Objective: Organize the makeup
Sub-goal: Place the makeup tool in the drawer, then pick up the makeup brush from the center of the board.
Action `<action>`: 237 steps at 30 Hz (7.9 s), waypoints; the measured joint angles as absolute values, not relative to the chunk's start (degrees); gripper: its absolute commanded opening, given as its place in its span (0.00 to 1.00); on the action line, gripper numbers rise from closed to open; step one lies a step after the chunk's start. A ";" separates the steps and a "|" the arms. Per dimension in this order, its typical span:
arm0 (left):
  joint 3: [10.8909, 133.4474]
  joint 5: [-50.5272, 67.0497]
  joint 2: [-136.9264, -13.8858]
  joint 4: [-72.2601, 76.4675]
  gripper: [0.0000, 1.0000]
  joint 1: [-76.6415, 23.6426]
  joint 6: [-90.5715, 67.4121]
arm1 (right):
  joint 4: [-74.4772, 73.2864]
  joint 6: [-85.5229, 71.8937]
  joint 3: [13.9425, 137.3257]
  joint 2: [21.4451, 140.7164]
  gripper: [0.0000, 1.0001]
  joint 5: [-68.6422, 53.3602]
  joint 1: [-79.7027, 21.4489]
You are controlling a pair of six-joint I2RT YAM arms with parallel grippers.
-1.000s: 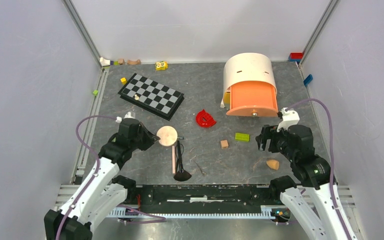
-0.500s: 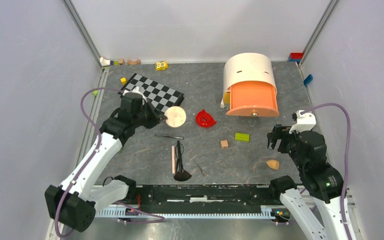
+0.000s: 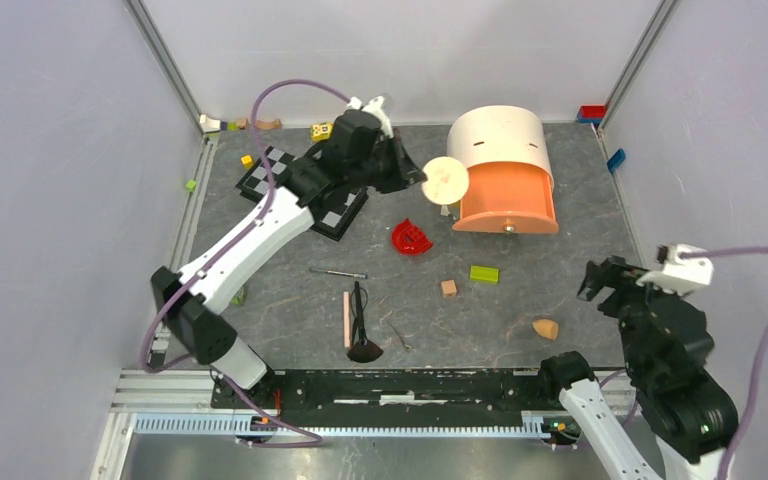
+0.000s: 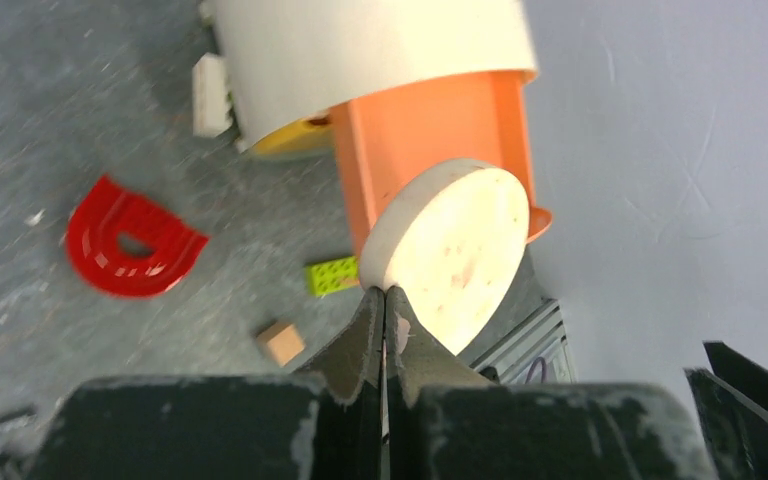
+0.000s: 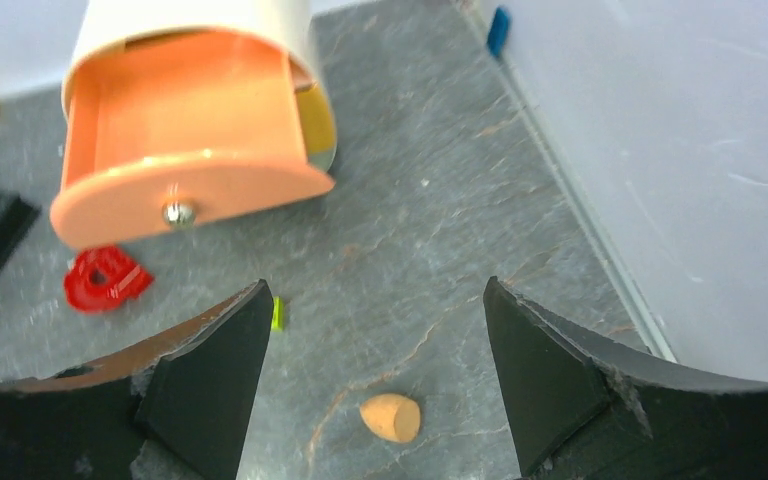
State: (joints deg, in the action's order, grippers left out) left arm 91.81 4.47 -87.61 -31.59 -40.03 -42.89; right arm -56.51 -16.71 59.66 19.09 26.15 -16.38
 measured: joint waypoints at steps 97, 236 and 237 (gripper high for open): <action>100.25 -21.21 -92.12 -41.04 0.48 -51.35 -34.00 | -58.98 -18.55 58.46 12.56 0.85 32.80 -16.38; 86.70 -11.25 -87.22 -18.55 0.02 -63.00 -37.34 | -10.48 -36.47 29.85 18.24 0.83 -25.61 -16.40; 86.43 -10.66 -87.07 -17.54 0.02 -63.02 -37.65 | -9.54 -37.19 29.41 18.20 0.82 -26.30 -16.40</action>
